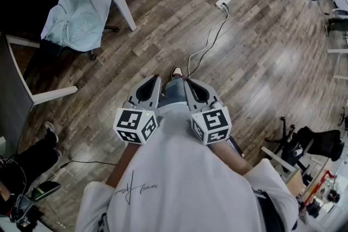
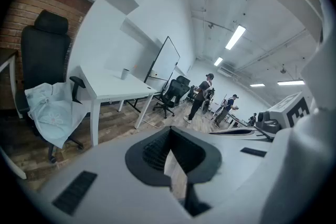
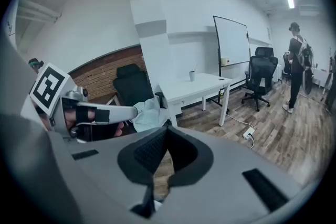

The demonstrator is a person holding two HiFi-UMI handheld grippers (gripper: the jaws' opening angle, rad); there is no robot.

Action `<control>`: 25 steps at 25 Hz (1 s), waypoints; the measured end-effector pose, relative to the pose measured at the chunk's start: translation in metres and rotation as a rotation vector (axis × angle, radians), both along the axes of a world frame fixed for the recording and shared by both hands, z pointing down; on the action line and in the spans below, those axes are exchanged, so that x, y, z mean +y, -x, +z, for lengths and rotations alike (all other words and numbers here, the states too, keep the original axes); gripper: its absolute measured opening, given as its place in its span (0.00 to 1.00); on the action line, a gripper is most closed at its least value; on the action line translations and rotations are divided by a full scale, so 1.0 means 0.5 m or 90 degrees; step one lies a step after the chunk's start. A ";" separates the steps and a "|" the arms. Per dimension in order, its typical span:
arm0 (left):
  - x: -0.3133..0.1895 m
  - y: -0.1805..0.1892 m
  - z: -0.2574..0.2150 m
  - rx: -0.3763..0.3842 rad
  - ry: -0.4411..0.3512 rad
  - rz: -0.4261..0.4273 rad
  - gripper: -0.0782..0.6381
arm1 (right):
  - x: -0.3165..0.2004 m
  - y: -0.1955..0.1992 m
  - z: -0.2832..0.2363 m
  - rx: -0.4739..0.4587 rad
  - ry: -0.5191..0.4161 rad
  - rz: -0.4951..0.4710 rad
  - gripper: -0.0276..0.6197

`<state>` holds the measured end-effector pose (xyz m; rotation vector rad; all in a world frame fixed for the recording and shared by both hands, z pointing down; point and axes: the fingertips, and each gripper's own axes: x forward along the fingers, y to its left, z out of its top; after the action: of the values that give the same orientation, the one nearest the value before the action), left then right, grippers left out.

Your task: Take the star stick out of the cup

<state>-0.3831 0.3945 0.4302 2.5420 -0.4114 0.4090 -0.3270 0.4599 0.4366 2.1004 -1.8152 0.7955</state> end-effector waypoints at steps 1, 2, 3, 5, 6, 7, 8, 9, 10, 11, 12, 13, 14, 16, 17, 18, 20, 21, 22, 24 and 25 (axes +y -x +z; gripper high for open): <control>-0.004 0.002 -0.002 0.002 -0.001 -0.002 0.10 | -0.002 0.001 -0.002 0.001 -0.001 0.002 0.06; -0.008 0.004 -0.005 0.003 -0.002 -0.003 0.10 | -0.003 0.003 -0.004 0.001 -0.001 0.004 0.06; -0.012 0.006 -0.008 0.005 -0.003 -0.004 0.10 | -0.004 0.004 -0.005 0.000 -0.001 0.006 0.06; -0.018 0.004 -0.013 0.007 -0.006 -0.002 0.10 | -0.006 0.006 -0.004 -0.005 0.002 0.007 0.06; -0.019 0.000 -0.015 0.008 -0.007 0.002 0.10 | -0.006 0.006 -0.002 -0.007 0.004 0.007 0.06; -0.017 -0.004 -0.015 0.008 -0.008 0.009 0.10 | -0.006 0.006 0.000 -0.009 0.007 0.008 0.06; -0.014 -0.009 -0.015 0.009 -0.008 0.016 0.10 | -0.005 0.004 0.001 -0.011 0.008 0.009 0.06; -0.012 -0.014 -0.014 0.009 -0.008 0.024 0.10 | -0.005 0.002 0.003 -0.014 0.008 0.012 0.06; -0.012 -0.018 -0.012 0.008 -0.007 0.030 0.10 | -0.006 0.000 0.005 -0.018 0.008 0.014 0.06; -0.014 -0.021 -0.010 0.007 -0.004 0.035 0.10 | -0.009 -0.002 0.007 -0.023 0.008 0.016 0.06; -0.017 -0.023 -0.007 0.005 -0.001 0.038 0.10 | -0.013 -0.004 0.009 -0.027 0.009 0.018 0.06; -0.020 -0.026 -0.003 0.003 0.003 0.040 0.10 | -0.017 -0.007 0.012 -0.030 0.010 0.019 0.06; -0.024 -0.029 0.000 0.001 0.007 0.040 0.10 | -0.021 -0.011 0.015 -0.031 0.012 0.019 0.06; -0.035 -0.038 0.004 -0.002 0.009 0.036 0.10 | -0.031 -0.021 0.020 -0.031 0.017 0.015 0.06; -0.042 -0.044 0.004 -0.003 0.008 0.033 0.10 | -0.037 -0.029 0.021 -0.030 0.018 0.014 0.06; -0.049 -0.052 0.004 -0.004 0.005 0.032 0.10 | -0.044 -0.039 0.022 -0.031 0.017 0.015 0.06; -0.064 -0.073 0.004 -0.009 -0.002 0.037 0.10 | -0.061 -0.063 0.022 -0.034 0.014 0.024 0.06; -0.072 -0.085 0.006 -0.013 -0.002 0.041 0.10 | -0.069 -0.078 0.021 -0.037 0.012 0.030 0.06; -0.081 -0.099 0.007 -0.017 -0.002 0.045 0.10 | -0.078 -0.094 0.019 -0.041 0.009 0.036 0.06; -0.101 -0.128 0.007 -0.021 -0.004 0.045 0.10 | -0.097 -0.128 0.014 -0.047 -0.001 0.045 0.06; -0.111 -0.143 0.006 -0.021 -0.008 0.044 0.10 | -0.106 -0.146 0.013 -0.050 -0.005 0.048 0.06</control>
<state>-0.3115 0.3388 0.4334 2.5703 -0.3412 0.4762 -0.2542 0.4070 0.4433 2.1819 -1.7896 0.9029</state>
